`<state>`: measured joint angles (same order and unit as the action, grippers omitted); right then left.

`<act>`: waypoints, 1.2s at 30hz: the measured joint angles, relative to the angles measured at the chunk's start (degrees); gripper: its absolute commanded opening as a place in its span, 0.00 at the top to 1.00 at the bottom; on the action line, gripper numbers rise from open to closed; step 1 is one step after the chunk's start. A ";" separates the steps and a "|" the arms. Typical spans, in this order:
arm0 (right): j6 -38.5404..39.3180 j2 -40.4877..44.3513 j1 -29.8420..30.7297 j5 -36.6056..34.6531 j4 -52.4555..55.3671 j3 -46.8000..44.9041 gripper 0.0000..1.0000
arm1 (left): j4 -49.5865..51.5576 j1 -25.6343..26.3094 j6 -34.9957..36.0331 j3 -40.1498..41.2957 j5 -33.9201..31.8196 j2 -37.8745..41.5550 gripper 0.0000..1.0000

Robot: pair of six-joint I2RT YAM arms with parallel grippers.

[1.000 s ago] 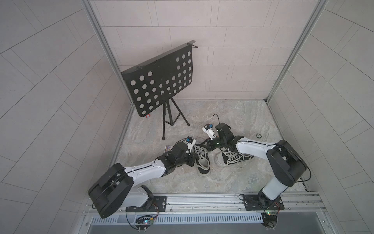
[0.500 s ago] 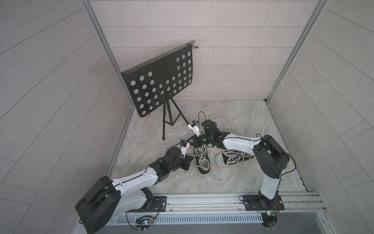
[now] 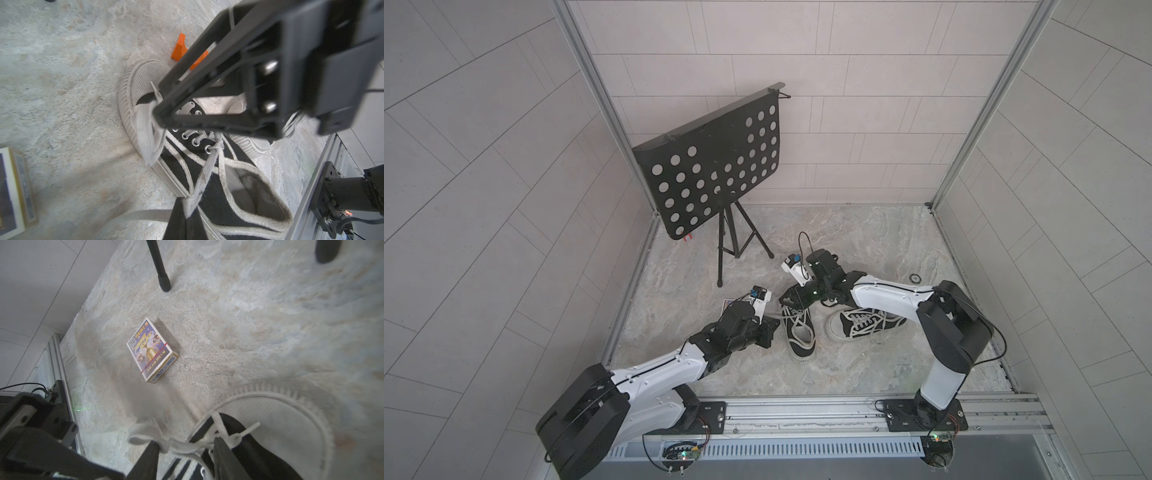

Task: Tie the shoes
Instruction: Wrap the shoelace around the shoelace.

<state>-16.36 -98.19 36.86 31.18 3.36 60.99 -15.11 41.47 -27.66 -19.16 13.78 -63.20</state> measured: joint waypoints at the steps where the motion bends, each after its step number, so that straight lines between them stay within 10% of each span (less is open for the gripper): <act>1: 0.79 1.88 -0.52 -0.46 0.81 -0.50 0.39 | -0.09 -0.13 -0.04 0.00 0.15 -0.22 0.98; 8: 4.44 10.23 -3.43 -1.29 6.05 -3.82 0.39 | -1.31 -0.57 -1.05 -0.57 1.66 -2.82 0.98; 15: 5.90 11.78 -3.50 -0.20 9.73 -2.80 0.82 | -3.28 -0.59 -1.53 -1.29 3.19 -4.42 0.98; 36: 4.81 5.86 -1.73 3.96 11.19 17.73 0.61 | -3.96 -1.70 -2.38 -1.29 4.39 -3.30 0.98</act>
<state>-11.55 -92.33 35.14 35.14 14.55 78.72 -19.07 39.77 -30.04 -20.45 18.17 -66.50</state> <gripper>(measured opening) 0.374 0.070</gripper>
